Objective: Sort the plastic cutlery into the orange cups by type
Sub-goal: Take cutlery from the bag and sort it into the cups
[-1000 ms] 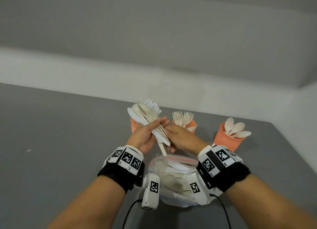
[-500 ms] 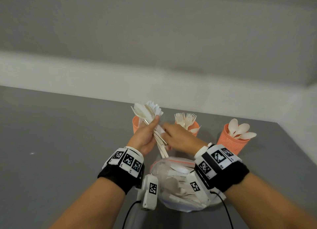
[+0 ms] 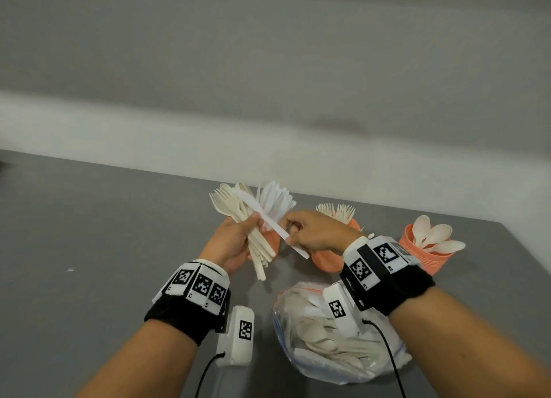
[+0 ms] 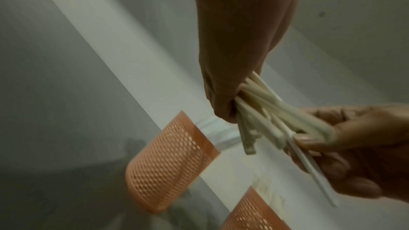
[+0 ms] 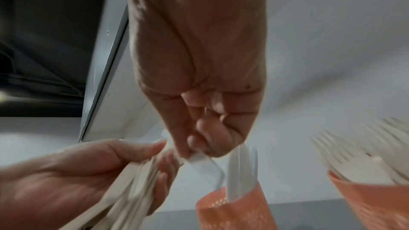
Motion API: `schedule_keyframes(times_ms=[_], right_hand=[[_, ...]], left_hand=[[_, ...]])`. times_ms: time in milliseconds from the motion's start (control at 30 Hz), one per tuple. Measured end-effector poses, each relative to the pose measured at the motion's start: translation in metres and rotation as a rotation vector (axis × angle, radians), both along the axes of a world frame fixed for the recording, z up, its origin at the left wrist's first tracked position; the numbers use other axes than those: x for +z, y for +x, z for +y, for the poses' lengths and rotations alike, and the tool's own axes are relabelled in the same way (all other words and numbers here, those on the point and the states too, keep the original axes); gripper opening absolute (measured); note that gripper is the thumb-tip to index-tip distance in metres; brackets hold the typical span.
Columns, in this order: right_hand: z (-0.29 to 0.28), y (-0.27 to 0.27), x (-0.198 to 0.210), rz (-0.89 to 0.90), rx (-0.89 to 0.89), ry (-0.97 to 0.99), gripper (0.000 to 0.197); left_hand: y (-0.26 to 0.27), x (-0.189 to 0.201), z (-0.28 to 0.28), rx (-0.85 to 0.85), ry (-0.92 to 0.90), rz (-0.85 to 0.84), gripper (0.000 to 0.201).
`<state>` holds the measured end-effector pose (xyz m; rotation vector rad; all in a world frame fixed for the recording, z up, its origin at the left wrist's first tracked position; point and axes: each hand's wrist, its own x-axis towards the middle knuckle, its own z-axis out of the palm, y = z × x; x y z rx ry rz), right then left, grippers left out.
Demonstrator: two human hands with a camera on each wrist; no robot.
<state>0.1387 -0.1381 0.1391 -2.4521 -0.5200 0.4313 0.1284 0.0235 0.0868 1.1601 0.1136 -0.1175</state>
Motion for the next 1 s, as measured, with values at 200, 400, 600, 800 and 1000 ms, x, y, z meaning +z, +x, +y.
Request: schedule_keyframes(times_ms=[200,400,600,800,1000], right_hand=[[0.033,0.034,0.001,-0.217,-0.274,0.318,0.025],[0.063,0.063,-0.037,-0.157,-0.452,0.401,0.007],[0.057,0.062,-0.033,-0.306,-0.515,0.421,0.04],[0.044,-0.002,-0.001,-0.255,-0.048,0.456,0.011],[0.033,-0.03,-0.015,-0.242,-0.03,0.224,0.038]], left_hand=[[-0.002,-0.001,0.03,0.115,-0.047,0.059,0.023],[-0.011,-0.002,0.043,-0.026,-0.142,0.065,0.013],[-0.018,0.003,0.043,-0.068,-0.132,0.058,0.012],[-0.015,0.005,0.023,-0.094,-0.214,0.048,0.018],[-0.016,0.009,-0.018,-0.087,-0.181,0.097,0.022]])
